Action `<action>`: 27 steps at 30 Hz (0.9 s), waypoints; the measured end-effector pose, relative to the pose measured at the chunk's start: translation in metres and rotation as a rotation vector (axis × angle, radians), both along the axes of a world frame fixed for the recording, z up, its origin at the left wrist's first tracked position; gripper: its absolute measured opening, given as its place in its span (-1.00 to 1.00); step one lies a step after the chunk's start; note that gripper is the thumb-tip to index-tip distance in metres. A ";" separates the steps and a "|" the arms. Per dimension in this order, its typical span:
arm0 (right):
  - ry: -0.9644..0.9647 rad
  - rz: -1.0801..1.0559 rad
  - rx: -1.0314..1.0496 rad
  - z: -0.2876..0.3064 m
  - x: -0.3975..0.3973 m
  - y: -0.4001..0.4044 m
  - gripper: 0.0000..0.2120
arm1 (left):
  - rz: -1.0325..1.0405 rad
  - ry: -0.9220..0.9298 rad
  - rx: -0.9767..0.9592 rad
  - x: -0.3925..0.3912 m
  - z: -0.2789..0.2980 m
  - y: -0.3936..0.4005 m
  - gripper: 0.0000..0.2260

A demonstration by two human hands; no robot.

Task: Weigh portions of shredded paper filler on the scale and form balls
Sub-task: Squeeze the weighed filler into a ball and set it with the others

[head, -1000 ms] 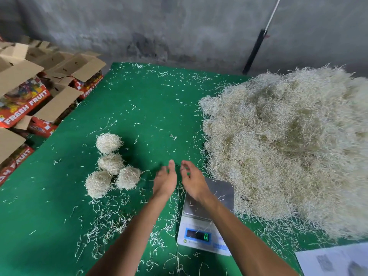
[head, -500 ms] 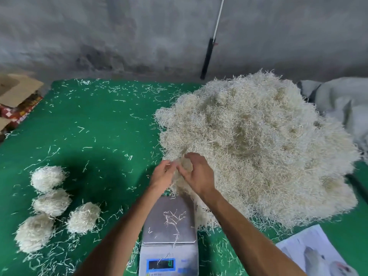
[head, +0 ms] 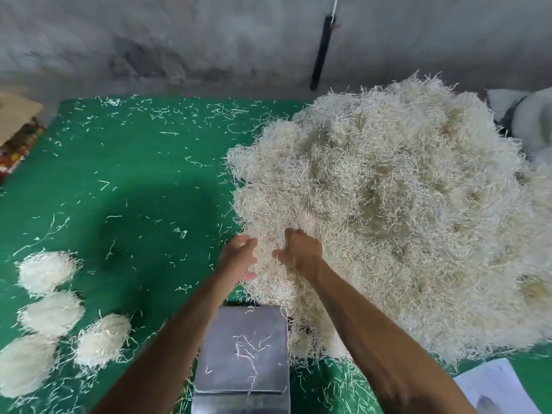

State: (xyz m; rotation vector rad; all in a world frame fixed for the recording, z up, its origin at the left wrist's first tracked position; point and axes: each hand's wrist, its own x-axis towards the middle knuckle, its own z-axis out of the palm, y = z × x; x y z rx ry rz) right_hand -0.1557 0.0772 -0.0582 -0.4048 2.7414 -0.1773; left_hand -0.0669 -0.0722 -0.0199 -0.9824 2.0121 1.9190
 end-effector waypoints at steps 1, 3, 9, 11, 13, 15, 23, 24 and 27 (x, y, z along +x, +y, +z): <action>0.070 0.009 -0.031 0.005 -0.001 -0.001 -0.51 | 0.002 0.009 0.013 0.001 -0.002 -0.004 -0.70; 0.229 0.018 -0.131 0.027 -0.008 -0.006 -0.58 | 0.021 0.031 0.055 -0.001 -0.001 -0.009 -0.72; 0.203 -0.218 -0.918 0.126 -0.017 -0.024 -0.25 | 0.179 0.005 0.579 -0.011 0.026 -0.007 -0.48; 0.076 -0.350 -1.180 0.147 -0.008 -0.028 -0.13 | 0.211 -0.005 0.767 -0.009 0.033 -0.007 -0.44; -0.024 -0.450 -1.355 0.164 0.003 -0.030 -0.04 | 0.231 -0.013 0.812 -0.003 0.043 -0.003 -0.40; -0.091 -0.527 -1.480 0.178 0.011 -0.031 -0.01 | 0.235 -0.007 0.779 0.003 0.055 0.005 -0.31; -0.031 -0.419 -1.511 0.223 0.043 -0.017 0.02 | 0.281 0.218 1.119 0.013 0.113 0.032 -0.31; -0.003 -0.395 -1.424 0.221 0.047 -0.013 -0.04 | 0.281 0.260 1.165 0.012 0.121 0.032 -0.31; 0.003 -0.245 -1.154 0.204 0.056 -0.002 -0.25 | 0.231 0.263 1.057 0.013 0.153 0.026 -0.21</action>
